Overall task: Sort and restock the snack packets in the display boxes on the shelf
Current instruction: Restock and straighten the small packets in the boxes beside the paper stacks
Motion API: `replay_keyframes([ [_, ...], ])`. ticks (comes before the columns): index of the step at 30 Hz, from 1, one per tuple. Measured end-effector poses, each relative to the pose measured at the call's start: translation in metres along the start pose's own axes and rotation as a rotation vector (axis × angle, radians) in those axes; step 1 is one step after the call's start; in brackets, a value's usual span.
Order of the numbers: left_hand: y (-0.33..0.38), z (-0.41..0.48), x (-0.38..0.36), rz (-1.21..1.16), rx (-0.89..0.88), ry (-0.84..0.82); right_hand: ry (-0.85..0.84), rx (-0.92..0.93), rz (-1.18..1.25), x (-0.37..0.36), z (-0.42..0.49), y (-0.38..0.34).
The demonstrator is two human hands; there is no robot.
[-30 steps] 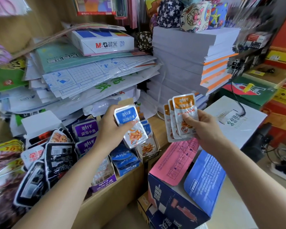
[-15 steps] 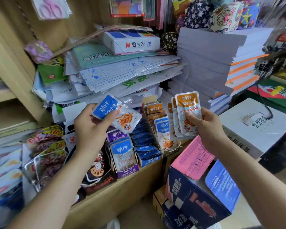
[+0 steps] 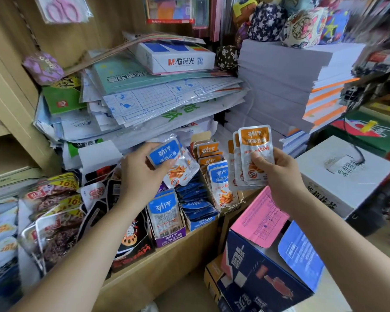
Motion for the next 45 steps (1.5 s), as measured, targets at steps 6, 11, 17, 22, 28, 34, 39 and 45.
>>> replay_keyframes([
  [6,0.013,0.002,0.006,0.001,-0.087,0.133,0.013,-0.007,0.011,0.013,0.0,0.002],
  [11,0.017,0.006,0.024,-0.057,-0.136,0.253,0.011,-0.009,0.011,0.014,0.003,0.003],
  [17,0.001,0.014,-0.01,0.181,-0.051,0.067,-0.003,0.006,0.005,0.015,0.005,0.001],
  [22,-0.007,0.011,-0.04,0.327,-0.057,-0.119,-0.012,0.003,0.007,0.013,0.005,0.002],
  [28,0.022,0.0,-0.025,0.258,-0.193,0.03,-0.017,-0.004,0.009,0.012,0.005,0.004],
  [34,0.033,-0.008,-0.007,0.187,-0.268,0.112,-0.017,-0.001,0.005,0.011,0.005,0.004],
  [39,0.013,-0.001,-0.024,0.266,-0.173,-0.019,-0.026,0.0,0.008,0.009,0.005,0.004],
  [45,-0.007,0.007,-0.043,0.523,-0.087,-0.036,-0.029,-0.01,0.015,0.008,0.004,0.008],
])
Point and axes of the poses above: each hand's wrist, its own z-axis towards the middle knuckle, its own x-axis out of the back of the hand, y = z × x, the point moved 10 cm from there along z, towards the middle knuckle, and after that the axes turned 15 degrees about x, right-handed, at the moved point
